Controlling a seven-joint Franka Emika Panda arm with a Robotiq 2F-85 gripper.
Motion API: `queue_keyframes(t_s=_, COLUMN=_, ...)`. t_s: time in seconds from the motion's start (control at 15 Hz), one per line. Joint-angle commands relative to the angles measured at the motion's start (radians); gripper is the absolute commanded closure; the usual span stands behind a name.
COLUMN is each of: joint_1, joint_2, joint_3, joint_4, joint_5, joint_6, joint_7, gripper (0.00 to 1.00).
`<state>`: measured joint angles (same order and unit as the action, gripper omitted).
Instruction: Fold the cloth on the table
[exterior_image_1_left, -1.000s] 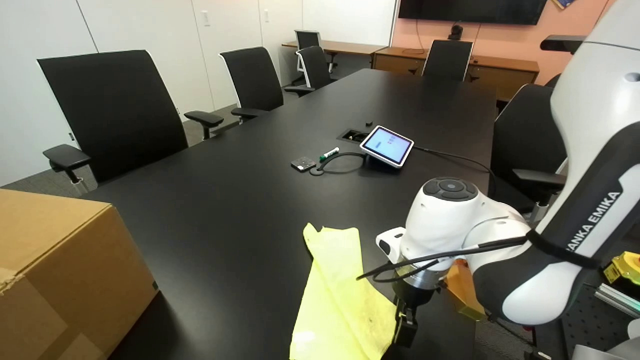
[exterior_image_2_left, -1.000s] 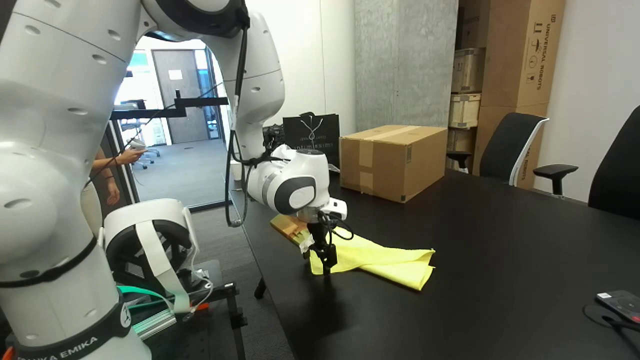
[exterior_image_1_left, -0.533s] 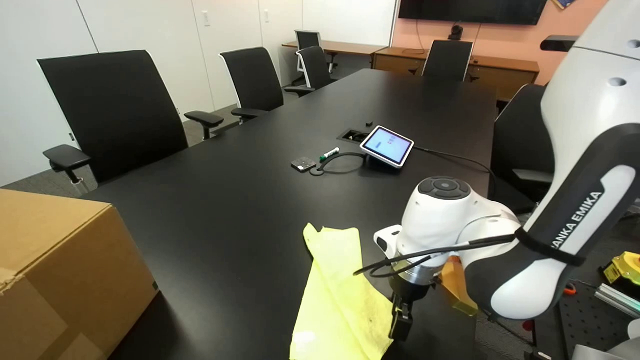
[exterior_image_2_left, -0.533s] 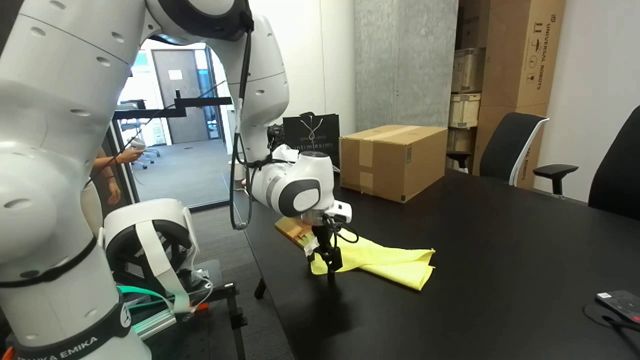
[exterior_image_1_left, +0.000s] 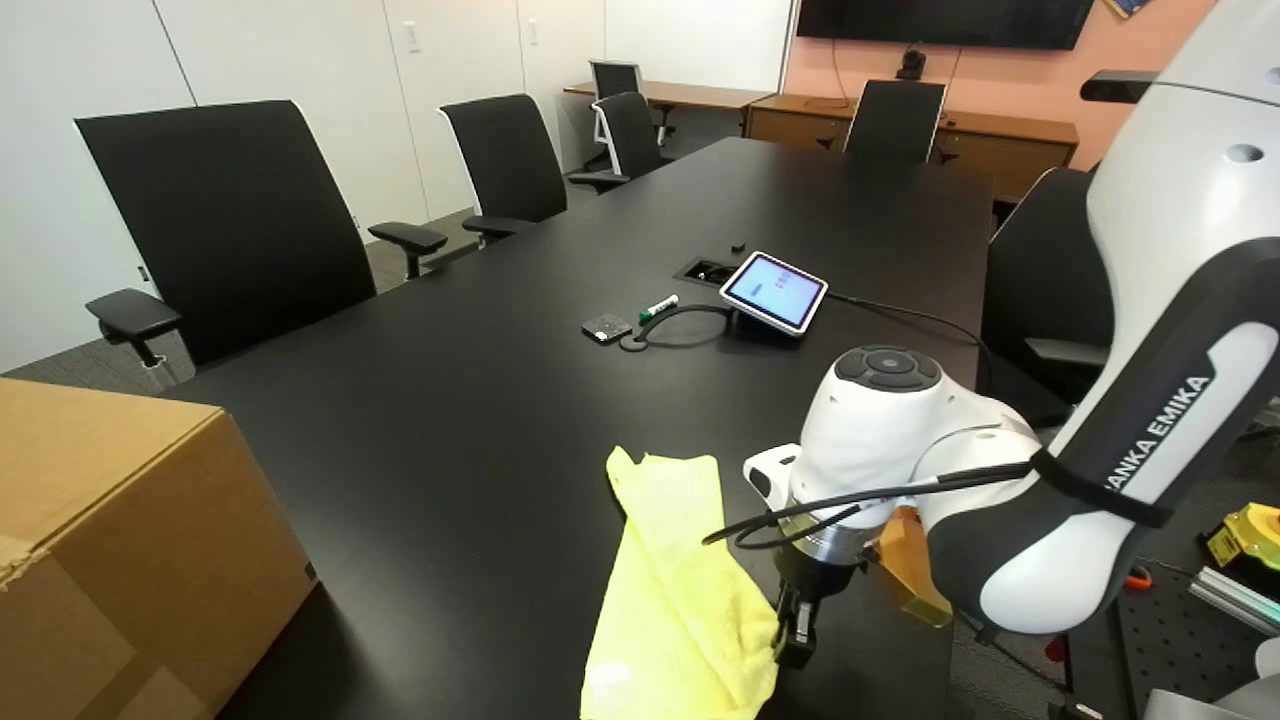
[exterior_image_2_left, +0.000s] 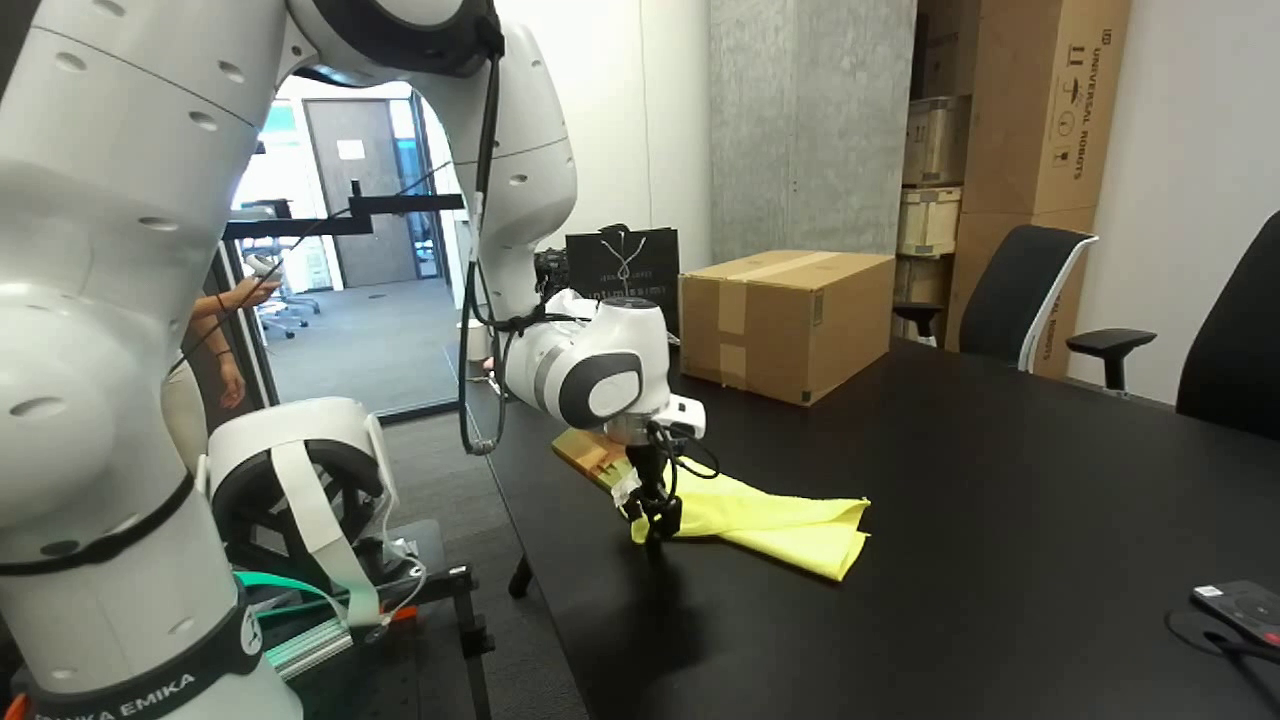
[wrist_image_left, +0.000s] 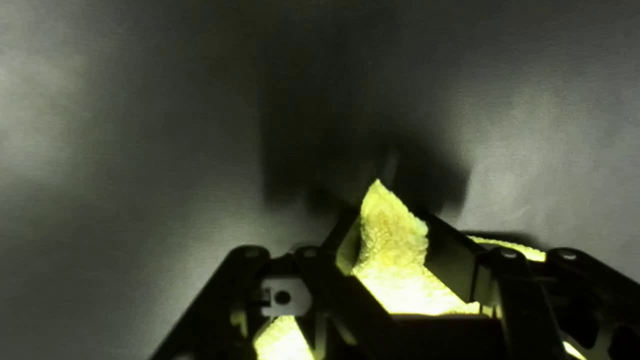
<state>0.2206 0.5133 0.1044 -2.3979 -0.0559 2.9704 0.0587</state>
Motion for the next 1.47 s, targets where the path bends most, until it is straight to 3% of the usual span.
queue_keyframes(t_s=0.0, joint_1=0.020, joint_2=-0.046, joint_3=-0.012, joint_4=-0.024, joint_5=-0.012, joint_6=-0.030, joint_7=-0.003, gripper=0.91)
queue_keyframes(t_s=0.2, joint_1=0.042, joint_2=-0.089, joint_3=-0.022, joint_4=-0.043, joint_5=-0.034, joint_6=-0.052, joint_7=0.000, gripper=0.98)
queue_keyframes(t_s=0.4, joint_1=0.076, joint_2=-0.119, joint_3=-0.039, joint_4=-0.050, joint_5=-0.072, joint_6=-0.081, joint_7=0.009, gripper=0.91)
queue_keyframes(t_s=0.67, joint_1=0.116, joint_2=-0.142, joint_3=-0.054, joint_4=-0.039, joint_5=-0.131, joint_6=-0.102, joint_7=0.022, gripper=0.92)
queue_keyframes(t_s=1.07, joint_1=0.180, joint_2=-0.097, joint_3=-0.106, joint_4=0.048, joint_5=-0.224, joint_6=-0.064, joint_7=0.058, gripper=0.93)
queue_keyframes(t_s=1.4, joint_1=0.196, joint_2=-0.034, joint_3=-0.101, joint_4=0.135, joint_5=-0.227, joint_6=-0.022, joint_7=0.067, gripper=0.94)
